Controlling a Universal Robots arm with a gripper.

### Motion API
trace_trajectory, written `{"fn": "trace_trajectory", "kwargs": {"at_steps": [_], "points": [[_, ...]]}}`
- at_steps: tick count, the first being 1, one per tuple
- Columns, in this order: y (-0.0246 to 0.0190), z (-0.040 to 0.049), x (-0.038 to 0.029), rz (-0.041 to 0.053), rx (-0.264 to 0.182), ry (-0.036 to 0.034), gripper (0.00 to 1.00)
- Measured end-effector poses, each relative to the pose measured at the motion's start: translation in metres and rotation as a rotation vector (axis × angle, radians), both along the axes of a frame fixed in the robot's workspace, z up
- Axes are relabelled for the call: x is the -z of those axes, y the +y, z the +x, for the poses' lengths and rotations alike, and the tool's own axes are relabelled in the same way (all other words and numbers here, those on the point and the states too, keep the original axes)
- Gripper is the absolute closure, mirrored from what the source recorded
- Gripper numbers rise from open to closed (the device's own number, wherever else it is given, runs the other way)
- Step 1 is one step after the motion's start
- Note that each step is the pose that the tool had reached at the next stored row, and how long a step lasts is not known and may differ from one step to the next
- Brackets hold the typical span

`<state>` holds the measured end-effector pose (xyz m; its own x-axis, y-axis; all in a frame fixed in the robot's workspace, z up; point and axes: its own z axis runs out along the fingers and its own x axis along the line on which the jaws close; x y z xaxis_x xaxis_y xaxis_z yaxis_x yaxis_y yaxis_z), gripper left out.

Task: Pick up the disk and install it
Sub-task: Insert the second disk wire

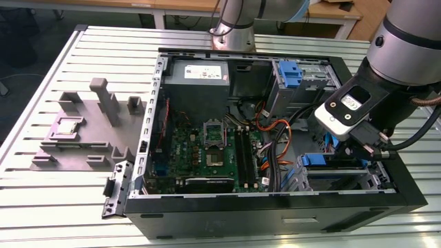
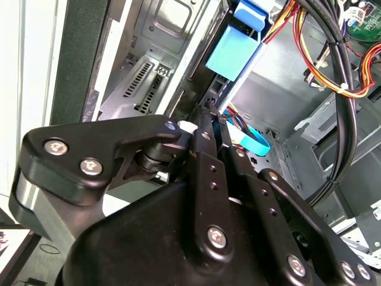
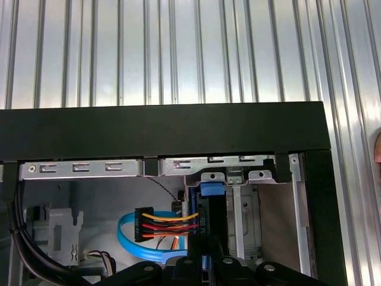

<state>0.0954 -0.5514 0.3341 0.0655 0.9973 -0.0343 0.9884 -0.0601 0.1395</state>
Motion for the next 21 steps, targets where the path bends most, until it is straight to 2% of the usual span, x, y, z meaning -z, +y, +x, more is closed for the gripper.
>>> {"fn": "trace_trajectory", "kwargs": {"at_steps": [10,21], "points": [[-0.0002,0.0,0.0014,0.001,0.001,0.0,0.84],[-0.0008,0.0,-0.0007,0.0012,0.003,-0.0007,0.84]]}}
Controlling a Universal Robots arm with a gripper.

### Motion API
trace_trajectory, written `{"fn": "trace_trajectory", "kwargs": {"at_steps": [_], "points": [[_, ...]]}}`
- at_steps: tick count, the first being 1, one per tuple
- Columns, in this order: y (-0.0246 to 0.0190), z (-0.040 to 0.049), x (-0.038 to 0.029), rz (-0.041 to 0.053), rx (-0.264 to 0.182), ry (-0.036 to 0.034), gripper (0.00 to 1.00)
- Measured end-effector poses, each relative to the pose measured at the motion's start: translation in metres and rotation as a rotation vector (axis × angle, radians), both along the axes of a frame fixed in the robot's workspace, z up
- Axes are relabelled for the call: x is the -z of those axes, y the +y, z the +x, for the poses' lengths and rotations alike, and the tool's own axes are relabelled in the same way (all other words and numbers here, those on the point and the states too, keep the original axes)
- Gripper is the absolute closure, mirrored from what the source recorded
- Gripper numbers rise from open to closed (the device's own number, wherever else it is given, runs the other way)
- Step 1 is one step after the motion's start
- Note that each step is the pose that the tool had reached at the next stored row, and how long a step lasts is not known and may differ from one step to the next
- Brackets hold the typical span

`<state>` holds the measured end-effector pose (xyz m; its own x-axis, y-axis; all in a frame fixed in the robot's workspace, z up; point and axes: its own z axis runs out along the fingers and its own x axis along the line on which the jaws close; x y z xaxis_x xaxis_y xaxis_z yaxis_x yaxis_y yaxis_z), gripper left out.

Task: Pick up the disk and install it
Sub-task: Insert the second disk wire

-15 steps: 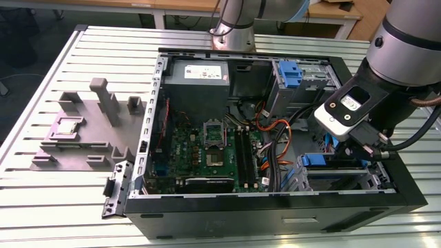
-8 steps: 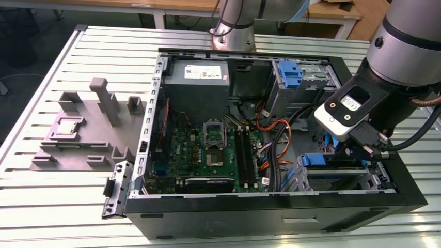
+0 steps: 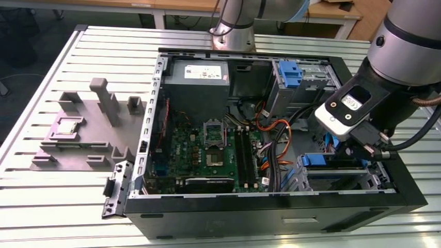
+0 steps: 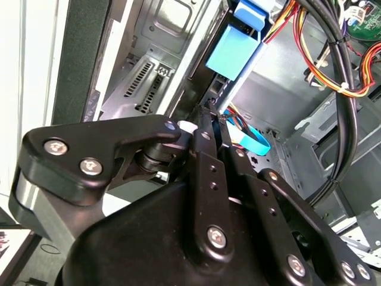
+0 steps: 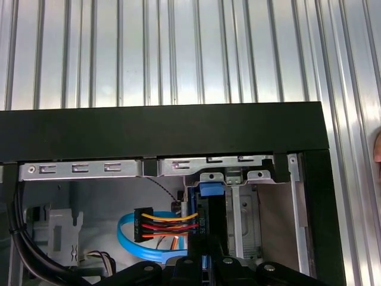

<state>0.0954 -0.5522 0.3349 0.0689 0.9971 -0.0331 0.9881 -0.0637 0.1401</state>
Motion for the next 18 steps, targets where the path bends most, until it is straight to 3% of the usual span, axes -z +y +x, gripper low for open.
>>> {"fn": "trace_trajectory", "kwargs": {"at_steps": [4,8,18], "points": [[-0.0006,0.0,0.0005,0.0027,-0.001,-0.0006,0.84],[-0.0006,0.0,0.0006,0.0114,-0.012,-0.0011,0.84],[-0.0006,0.0,0.0011,0.0121,-0.011,-0.0021,0.84]]}}
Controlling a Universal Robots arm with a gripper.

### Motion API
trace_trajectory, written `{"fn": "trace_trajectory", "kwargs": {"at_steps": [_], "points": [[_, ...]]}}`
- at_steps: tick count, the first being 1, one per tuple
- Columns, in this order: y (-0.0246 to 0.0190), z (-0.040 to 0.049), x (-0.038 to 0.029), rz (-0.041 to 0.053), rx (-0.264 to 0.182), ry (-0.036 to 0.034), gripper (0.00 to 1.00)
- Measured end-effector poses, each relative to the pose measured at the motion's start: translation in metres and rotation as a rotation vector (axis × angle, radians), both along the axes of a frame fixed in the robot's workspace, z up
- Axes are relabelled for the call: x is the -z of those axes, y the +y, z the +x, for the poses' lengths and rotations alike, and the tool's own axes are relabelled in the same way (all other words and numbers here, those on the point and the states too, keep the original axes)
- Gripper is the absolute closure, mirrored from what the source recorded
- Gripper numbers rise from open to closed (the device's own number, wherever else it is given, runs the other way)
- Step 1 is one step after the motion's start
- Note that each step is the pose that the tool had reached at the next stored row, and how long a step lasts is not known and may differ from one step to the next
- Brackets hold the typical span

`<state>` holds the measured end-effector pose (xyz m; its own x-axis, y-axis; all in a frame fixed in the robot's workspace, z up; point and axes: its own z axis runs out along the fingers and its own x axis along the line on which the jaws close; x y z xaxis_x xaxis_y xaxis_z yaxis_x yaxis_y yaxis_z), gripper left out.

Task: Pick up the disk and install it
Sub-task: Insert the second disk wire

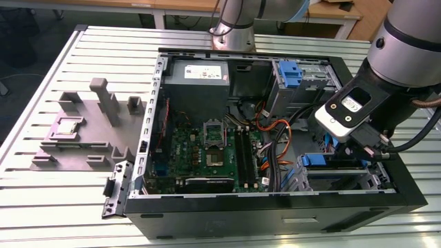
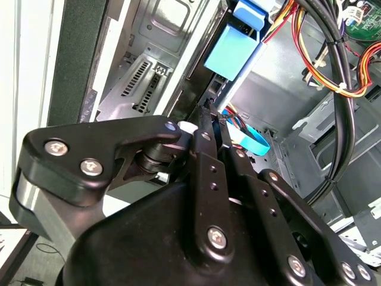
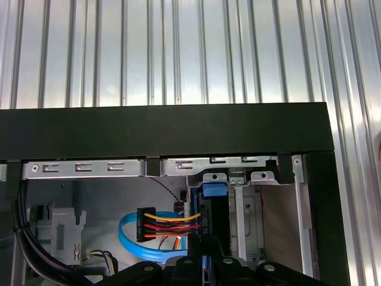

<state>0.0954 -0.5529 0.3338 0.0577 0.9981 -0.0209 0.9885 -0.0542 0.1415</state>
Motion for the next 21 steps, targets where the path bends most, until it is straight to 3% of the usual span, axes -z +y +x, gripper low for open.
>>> {"fn": "trace_trajectory", "kwargs": {"at_steps": [21], "points": [[-0.0001,-0.0001,0.0064,0.0,0.0,0.0001,0.84]]}}
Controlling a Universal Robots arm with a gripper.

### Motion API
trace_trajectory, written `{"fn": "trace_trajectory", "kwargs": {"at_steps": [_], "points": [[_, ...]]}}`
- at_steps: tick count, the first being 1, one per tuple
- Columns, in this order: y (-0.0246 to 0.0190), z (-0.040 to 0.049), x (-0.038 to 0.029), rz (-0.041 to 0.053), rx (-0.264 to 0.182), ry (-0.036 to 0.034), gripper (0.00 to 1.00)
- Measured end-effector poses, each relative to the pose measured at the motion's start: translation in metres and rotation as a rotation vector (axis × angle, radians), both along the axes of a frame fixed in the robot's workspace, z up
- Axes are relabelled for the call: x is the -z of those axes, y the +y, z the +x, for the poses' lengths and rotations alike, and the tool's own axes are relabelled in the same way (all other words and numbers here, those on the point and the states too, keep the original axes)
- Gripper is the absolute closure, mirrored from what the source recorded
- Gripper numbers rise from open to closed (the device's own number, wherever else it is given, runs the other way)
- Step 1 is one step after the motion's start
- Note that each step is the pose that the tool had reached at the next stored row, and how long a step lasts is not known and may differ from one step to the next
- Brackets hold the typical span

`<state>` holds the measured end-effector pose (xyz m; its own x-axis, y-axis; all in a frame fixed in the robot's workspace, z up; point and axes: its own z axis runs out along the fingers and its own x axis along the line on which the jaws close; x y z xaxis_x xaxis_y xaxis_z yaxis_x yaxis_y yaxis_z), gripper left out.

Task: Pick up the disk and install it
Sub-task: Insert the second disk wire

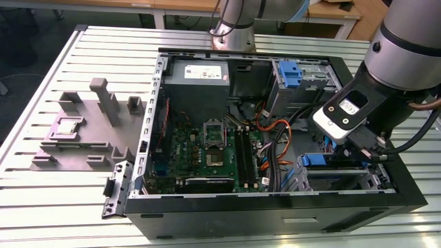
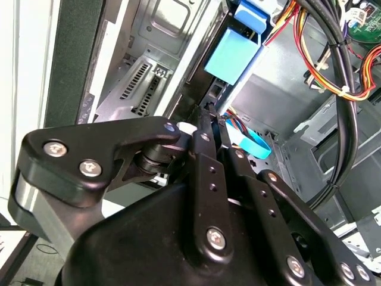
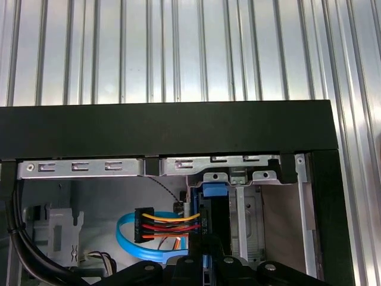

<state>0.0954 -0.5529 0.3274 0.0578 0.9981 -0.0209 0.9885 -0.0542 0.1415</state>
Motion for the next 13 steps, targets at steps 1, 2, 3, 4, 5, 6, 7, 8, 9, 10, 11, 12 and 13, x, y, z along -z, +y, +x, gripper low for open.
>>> {"fn": "trace_trajectory", "kwargs": {"at_steps": [1,2,3,4,5,6,7,8,9,10,11,12,13], "points": [[0.0,0.0,0.0,0.0,0.0,0.0,0.84],[0.0,0.0,0.0,0.0,0.0,0.0,0.84],[0.0,0.0,0.0,-0.0001,0.0,0.0,0.84],[0.0,0.0,0.0,-0.0001,0.0,0.0,0.84],[0.0,0.0,0.0001,-0.0001,0.0,0.0,0.84],[0.0,0.0001,0.0002,0.0002,0.0,-0.0001,0.84],[0.0001,0.0001,0.0009,0.0019,0.0,-0.0003,0.83],[0.0001,0.0001,0.0008,0.0014,0.0,-0.0002,0.83],[0.0,0.0001,0.0003,0.0006,0.0,-0.0001,0.77],[0.0,0.0001,-0.0008,0.0002,0.0,0.0,0.77],[0.0,0.0001,-0.0023,0.0008,0.0,0.0,0.77],[0.0,0.0001,-0.0046,0.0004,0.0,0.0003,0.77],[0.0,0.0,-0.0072,-0.0001,0.0,0.0008,0.77]]}}
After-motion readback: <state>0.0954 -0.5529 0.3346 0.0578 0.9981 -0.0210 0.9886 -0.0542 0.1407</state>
